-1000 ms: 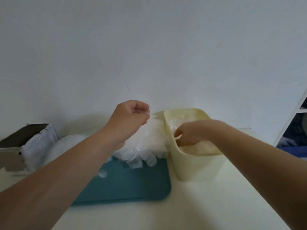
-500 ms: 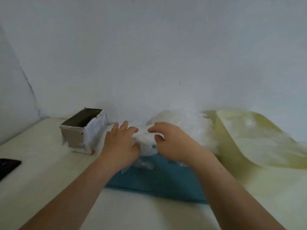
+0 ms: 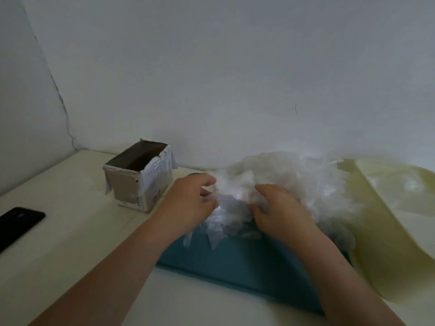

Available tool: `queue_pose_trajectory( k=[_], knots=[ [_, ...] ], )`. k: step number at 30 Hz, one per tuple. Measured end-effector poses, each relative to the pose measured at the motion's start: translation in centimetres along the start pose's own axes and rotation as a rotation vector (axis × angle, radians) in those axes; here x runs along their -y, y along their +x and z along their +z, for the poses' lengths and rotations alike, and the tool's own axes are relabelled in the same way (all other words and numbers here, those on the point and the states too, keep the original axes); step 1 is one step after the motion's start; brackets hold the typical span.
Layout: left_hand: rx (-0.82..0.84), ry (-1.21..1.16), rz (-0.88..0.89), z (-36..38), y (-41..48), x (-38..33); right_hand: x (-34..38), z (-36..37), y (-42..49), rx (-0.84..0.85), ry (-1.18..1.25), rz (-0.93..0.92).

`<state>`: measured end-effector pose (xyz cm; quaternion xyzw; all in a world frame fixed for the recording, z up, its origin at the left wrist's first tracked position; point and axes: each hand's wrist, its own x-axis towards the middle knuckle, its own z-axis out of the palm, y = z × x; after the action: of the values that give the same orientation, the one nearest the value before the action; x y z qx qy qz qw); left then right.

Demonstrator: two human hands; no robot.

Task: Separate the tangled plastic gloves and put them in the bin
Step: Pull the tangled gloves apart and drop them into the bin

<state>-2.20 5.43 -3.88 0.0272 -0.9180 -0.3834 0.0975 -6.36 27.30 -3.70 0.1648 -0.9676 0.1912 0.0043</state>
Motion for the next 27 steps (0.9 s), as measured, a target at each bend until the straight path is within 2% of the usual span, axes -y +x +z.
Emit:
queue_pose_trajectory(
  k=[3, 6, 10, 12, 15, 16, 18, 22, 25, 27],
  knots=[
    [-0.095, 0.036, 0.022, -0.8, 0.1, 0.1, 0.7, -1.1, -0.5, -0.054, 0.114, -0.111],
    [-0.193, 0.029, 0.133, -2.4, 0.1, -0.7, 2.0, -2.5, -1.3, -0.157, 0.337, -0.217],
    [-0.311, -0.035, 0.346, -4.7, -0.9, -2.5, 3.5, -4.6, -2.5, -0.28, 0.819, -0.101],
    [-0.31, -0.075, 0.483, -5.1, -1.6, -3.4, 3.6, -5.6, -2.7, -0.181, 0.972, 0.001],
    [-0.27, -0.072, 0.671, -4.4, -2.4, -4.1, 2.7, -6.5, -2.7, 0.191, 1.265, 0.145],
    [-0.252, -0.032, 0.71, -4.0, -2.4, -4.1, 2.4, -6.5, -2.6, 0.277, 1.321, 0.12],
    [-0.211, 0.052, 0.748, -3.2, -2.2, -3.8, 2.4, -6.3, -2.9, 0.309, 1.3, 0.018],
    [-0.143, 0.116, 0.737, -2.6, -2.3, -3.7, 2.6, -5.7, -3.0, 0.122, 1.186, -0.107],
    [-0.107, -0.058, 0.508, -3.4, -2.8, -4.0, 2.3, -5.5, -2.7, 0.065, 1.284, -0.055],
    [-0.06, -0.291, 0.307, -4.1, -2.9, -4.4, 2.1, -5.6, -2.8, 0.034, 1.247, -0.066]
  ],
)
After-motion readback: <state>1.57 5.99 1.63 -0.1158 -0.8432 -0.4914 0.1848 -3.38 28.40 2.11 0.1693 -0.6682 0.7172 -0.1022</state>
